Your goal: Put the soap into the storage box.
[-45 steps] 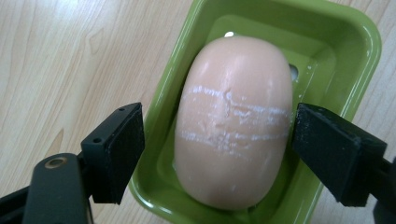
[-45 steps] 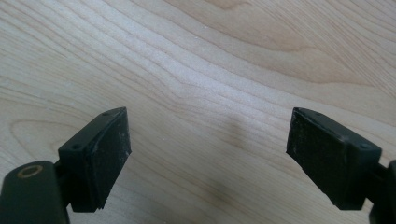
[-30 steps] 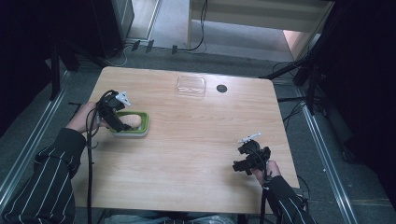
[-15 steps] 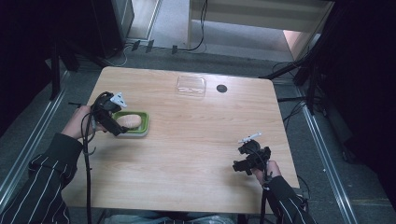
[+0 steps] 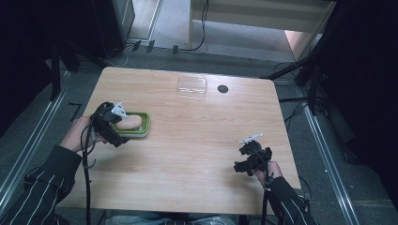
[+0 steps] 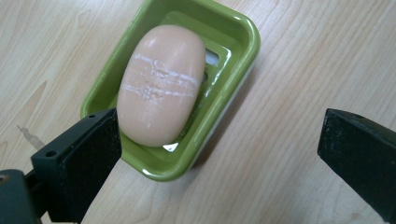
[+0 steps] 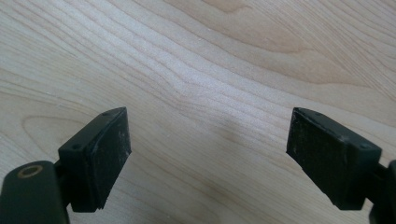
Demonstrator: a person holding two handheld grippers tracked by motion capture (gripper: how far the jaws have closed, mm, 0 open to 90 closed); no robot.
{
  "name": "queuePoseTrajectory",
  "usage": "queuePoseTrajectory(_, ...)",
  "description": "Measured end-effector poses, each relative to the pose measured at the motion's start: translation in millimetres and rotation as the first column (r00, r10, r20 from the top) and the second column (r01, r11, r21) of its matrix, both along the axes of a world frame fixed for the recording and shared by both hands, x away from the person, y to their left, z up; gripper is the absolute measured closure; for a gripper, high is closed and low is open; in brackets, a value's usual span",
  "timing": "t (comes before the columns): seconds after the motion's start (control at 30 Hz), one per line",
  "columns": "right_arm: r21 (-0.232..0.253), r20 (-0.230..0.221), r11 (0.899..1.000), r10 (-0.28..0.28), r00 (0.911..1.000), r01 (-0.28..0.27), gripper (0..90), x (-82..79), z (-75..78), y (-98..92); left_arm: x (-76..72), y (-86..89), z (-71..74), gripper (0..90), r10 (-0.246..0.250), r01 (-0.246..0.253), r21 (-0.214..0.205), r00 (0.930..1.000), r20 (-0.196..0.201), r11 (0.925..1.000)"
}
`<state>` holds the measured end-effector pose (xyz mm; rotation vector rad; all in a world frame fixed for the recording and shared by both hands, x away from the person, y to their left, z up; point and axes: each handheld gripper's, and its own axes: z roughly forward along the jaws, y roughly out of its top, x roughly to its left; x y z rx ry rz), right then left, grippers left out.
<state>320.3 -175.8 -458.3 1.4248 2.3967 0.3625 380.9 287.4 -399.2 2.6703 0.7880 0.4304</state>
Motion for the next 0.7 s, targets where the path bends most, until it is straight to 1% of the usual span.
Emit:
queuePoseTrajectory(0.03, -0.001, -0.001, 1.0, 0.001, 1.0, -0.001, 14.3, 0.0, 0.0, 0.0, -2.5, 0.3, 0.5, 0.1, 0.008, -0.008, -0.002, 0.9999, 0.006, 1.0)
queuePoseTrajectory(0.13, -0.002, -0.002, 1.0, 0.003, 1.0, -0.003, 14.3, 0.0, 0.0, 0.0, -10.6, 1.6, 0.6, 0.1, 0.028, -0.028, -0.026, 0.9995, 0.015, 0.9993)
queuePoseTrajectory(0.23, -0.002, -0.002, 1.0, 0.002, 1.0, -0.002, 14.3, -0.2, 0.1, 0.1, -21.2, 1.4, -1.2, 0.1, 0.022, -0.022, -0.006, 0.9995, 0.021, 0.9997)
queuePoseTrajectory(0.27, -0.003, -0.002, 1.0, 0.003, 1.0, -0.003, 14.3, -0.2, 0.1, 0.1, -24.6, 1.8, -1.9, 0.1, 0.023, -0.022, -0.011, 0.9996, 0.018, 0.9997)
queuePoseTrajectory(0.33, -0.003, -0.001, 1.0, 0.003, 1.0, -0.003, 14.3, 0.0, -0.2, 0.1, -30.2, 2.9, -3.3, 0.1, 0.039, -0.039, -0.004, 0.9989, 0.028, 0.9992)
queuePoseTrajectory(0.4, -0.003, -0.001, 1.0, 0.007, 1.0, -0.007, 14.3, 0.1, -0.5, 0.2, -35.3, 4.9, -5.0, 0.1, 0.055, -0.055, -0.013, 0.9981, 0.027, 0.9984)
queuePoseTrajectory(0.47, -0.003, -0.002, 1.0, 0.006, 1.0, -0.007, 14.3, 0.0, -0.5, 0.5, -39.3, 7.2, -6.7, 0.1, 0.073, -0.072, -0.009, 0.9968, 0.032, 0.9973)
queuePoseTrajectory(0.53, -0.003, 0.0, 1.0, 0.007, 1.0, -0.007, 14.3, 0.1, -0.9, 0.5, -43.8, 9.7, -8.4, 0.1, 0.092, -0.091, -0.021, 0.995, 0.039, 0.9956)
queuePoseTrajectory(0.67, -0.002, -0.001, 1.0, 0.007, 1.0, -0.007, 14.3, 0.2, -1.1, 0.3, -52.8, 13.0, -11.7, 0.1, 0.113, -0.112, -0.028, 0.9927, 0.041, 0.9933)
queuePoseTrajectory(0.7, -0.004, -0.001, 1.0, 0.007, 1.0, -0.007, 14.3, 0.2, -1.0, 0.4, -54.7, 13.5, -12.1, 0.1, 0.118, -0.117, -0.022, 0.9923, 0.038, 0.9929)
